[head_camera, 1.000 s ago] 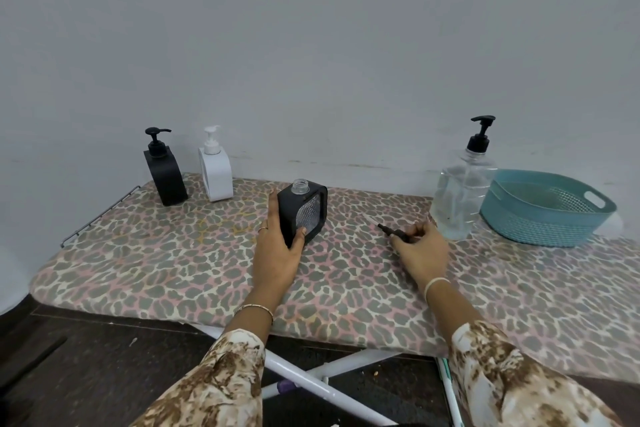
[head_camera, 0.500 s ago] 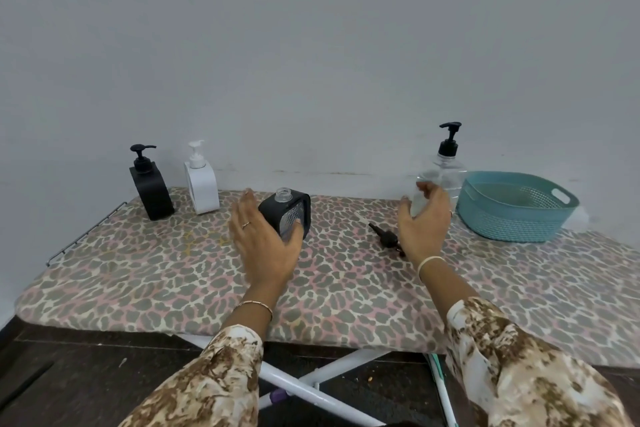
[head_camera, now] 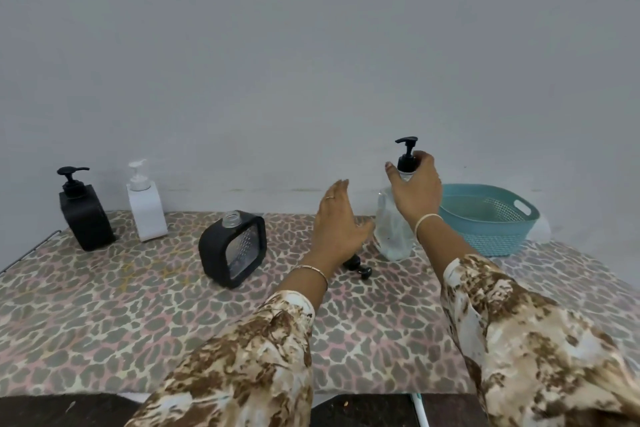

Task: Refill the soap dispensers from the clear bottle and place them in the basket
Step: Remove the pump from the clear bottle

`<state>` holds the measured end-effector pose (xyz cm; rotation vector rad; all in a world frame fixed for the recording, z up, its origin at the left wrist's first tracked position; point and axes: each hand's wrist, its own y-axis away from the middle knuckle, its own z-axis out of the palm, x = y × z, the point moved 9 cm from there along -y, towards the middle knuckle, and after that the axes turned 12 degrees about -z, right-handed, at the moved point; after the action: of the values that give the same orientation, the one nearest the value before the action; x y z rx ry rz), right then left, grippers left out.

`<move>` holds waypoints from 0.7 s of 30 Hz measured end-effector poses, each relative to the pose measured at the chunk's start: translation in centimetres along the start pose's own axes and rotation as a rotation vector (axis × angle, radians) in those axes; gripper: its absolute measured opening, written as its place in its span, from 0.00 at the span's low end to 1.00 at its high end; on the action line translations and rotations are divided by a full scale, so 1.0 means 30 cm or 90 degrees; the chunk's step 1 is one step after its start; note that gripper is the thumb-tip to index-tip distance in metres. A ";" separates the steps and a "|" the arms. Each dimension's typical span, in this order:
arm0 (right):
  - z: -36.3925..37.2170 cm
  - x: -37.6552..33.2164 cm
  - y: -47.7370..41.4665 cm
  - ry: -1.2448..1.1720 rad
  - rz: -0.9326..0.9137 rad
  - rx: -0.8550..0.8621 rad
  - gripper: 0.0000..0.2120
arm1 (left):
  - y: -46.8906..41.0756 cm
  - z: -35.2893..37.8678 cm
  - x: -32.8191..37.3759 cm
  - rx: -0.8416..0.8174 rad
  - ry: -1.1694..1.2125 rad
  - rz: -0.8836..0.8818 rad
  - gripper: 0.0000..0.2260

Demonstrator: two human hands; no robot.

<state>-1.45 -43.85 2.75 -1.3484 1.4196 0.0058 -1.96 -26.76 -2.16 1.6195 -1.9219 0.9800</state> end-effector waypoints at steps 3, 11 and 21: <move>0.001 0.019 -0.023 -0.029 0.008 -0.002 0.17 | -0.045 0.113 0.017 -0.109 0.033 -0.037 0.42; -0.021 0.031 -0.039 -0.006 0.054 0.048 0.17 | -0.131 0.231 0.105 -0.087 0.120 -0.096 0.42; 0.011 0.002 -0.053 -0.068 -0.018 -0.037 0.12 | -0.184 0.193 0.082 -0.083 0.093 -0.070 0.37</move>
<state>-0.09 -44.24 3.60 -1.3961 1.3195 0.0999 3.48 -33.07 -2.85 1.5183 -1.7432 0.8836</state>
